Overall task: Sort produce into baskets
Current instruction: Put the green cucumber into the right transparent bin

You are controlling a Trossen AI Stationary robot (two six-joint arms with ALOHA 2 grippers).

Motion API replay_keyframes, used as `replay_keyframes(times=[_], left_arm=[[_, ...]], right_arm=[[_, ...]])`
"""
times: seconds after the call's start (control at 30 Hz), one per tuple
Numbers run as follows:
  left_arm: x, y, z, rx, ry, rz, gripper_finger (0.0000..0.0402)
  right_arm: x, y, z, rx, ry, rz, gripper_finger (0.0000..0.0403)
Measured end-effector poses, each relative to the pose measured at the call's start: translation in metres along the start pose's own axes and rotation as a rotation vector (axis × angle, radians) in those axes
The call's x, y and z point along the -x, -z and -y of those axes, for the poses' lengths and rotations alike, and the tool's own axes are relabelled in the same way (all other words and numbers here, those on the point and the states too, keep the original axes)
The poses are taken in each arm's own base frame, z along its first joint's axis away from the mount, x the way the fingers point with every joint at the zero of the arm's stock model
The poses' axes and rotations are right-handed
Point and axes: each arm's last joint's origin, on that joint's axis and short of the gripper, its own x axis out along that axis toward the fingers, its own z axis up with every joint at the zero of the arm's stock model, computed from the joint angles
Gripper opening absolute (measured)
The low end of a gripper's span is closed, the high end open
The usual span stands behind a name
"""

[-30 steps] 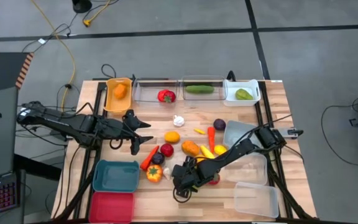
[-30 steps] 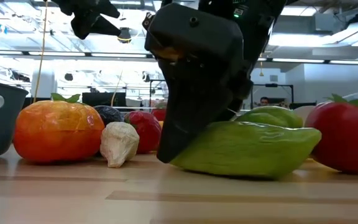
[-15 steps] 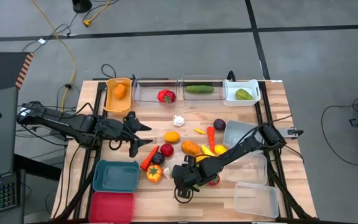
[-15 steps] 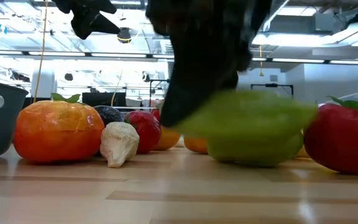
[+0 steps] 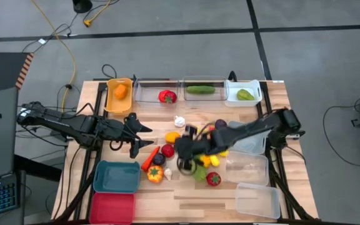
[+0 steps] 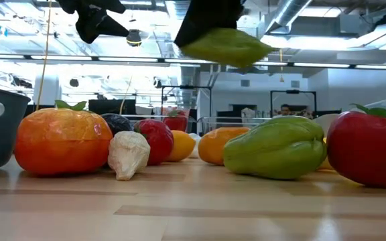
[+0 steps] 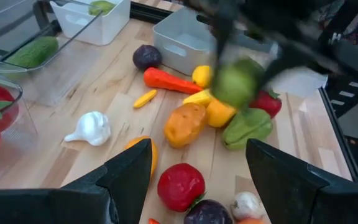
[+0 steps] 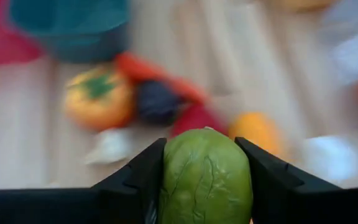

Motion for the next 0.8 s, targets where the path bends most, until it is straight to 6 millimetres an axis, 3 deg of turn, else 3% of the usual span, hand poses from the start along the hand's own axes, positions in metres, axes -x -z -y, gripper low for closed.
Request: replay_keyframes(times=[0.33,0.57,0.8], left_arm=[[0.0,0.0,0.0,0.001,0.0,0.0,0.0249],[0.0,0.0,0.0,0.002,0.0,0.0,0.0249],[0.0,0.0,0.0,0.002,-0.001,0.0,0.0249]], right_arm=[[0.013,-0.025,0.115,0.003,0.286,0.05,0.0213],[0.002,-0.02,0.189,-0.049,0.425,-0.014,0.0213],[-0.004,-0.008,0.239,-0.134,0.508,-0.065,0.0213]])
